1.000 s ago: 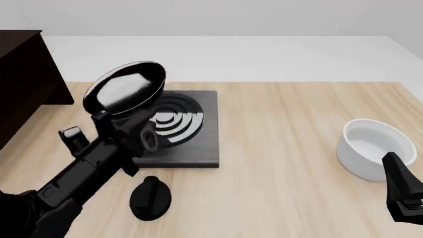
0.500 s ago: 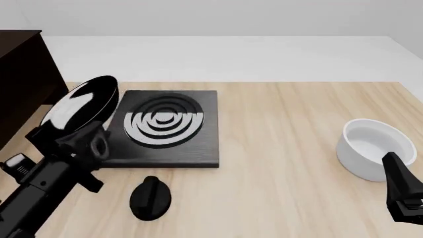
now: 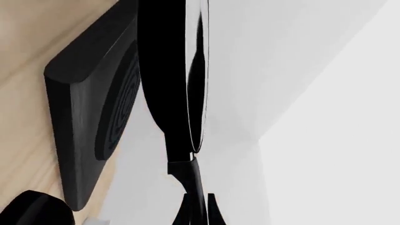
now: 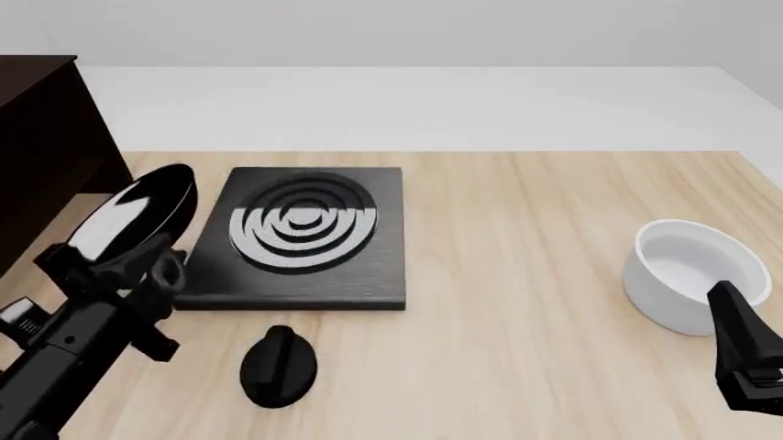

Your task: Put the frying pan under the cabinet shelf.

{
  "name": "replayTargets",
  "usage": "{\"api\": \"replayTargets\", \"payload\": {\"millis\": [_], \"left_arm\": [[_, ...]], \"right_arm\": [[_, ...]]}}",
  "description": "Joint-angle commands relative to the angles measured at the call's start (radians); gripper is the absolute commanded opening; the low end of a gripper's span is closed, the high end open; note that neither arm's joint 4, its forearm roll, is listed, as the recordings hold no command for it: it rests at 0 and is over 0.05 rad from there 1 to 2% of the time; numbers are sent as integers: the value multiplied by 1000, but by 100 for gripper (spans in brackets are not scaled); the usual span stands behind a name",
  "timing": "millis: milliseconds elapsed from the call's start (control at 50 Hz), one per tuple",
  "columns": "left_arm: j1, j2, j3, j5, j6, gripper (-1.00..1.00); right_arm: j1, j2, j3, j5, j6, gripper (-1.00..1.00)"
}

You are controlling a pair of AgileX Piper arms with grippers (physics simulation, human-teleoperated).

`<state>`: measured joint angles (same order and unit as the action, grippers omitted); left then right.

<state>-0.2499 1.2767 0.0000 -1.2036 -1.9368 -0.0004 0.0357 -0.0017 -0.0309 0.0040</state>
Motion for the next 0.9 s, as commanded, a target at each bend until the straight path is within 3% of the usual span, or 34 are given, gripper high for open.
{"api": "replayTargets", "payload": {"millis": [20, 440, 580, 720, 900], "left_arm": [[36, 25, -6, -16, 23, -100], [118, 251, -163, -16, -16, -100], [137, 268, -162, -16, -23, -100], [191, 350, -218, -16, -22, -100], [279, 362, -217, -16, 1, -100]], "right_arm": [[0, 0, 0, 0, 0, 100], [0, 0, 0, 0, 0, 100], [0, 0, 0, 0, 0, 100], [0, 0, 0, 0, 0, 100], [0, 0, 0, 0, 0, 100]]}}
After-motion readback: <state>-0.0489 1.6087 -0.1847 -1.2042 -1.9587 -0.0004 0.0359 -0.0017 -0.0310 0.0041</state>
